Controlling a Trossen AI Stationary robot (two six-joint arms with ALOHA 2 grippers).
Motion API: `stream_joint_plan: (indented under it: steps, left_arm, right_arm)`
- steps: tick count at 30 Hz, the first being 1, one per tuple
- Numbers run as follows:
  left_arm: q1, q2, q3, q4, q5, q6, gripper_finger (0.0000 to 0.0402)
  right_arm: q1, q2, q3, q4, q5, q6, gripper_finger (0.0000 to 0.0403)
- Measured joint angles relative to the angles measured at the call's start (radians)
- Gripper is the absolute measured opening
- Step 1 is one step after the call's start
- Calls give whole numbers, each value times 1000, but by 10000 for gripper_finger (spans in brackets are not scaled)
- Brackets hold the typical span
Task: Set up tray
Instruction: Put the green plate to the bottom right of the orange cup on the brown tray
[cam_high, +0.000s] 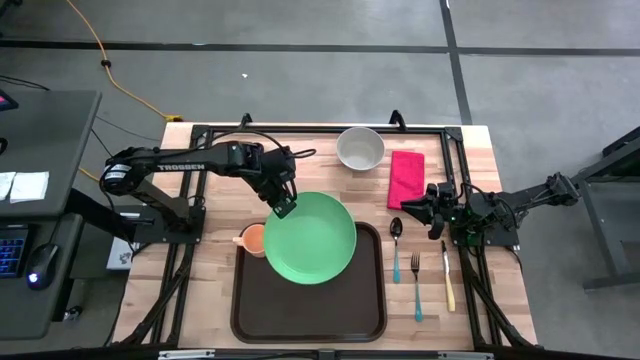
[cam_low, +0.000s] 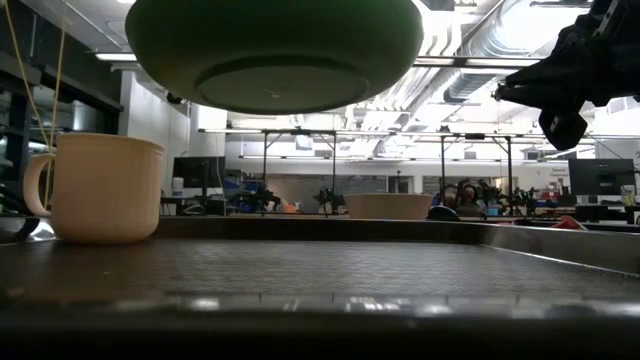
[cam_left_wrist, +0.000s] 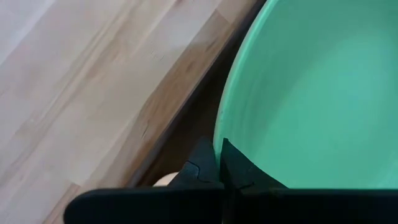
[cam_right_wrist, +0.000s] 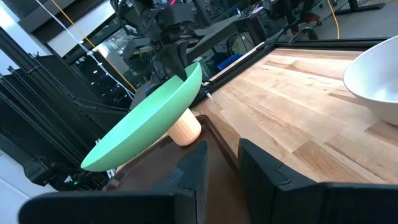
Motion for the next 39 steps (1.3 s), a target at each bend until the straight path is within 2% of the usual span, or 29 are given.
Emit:
stream_joint_plan:
  steps: [8,23,39]
  left_arm:
    - [-19,5,0,24,1,-17,14]
    - [-124,58,1,84,1,-59,14]
    - [-177,107,-1,71,19,-53,14]
  right_arm:
    - [0,0,0,0,0,0,67]
    - [0,1,0,1,7,3,67]
    - [0,7,0,1,15,4,67]
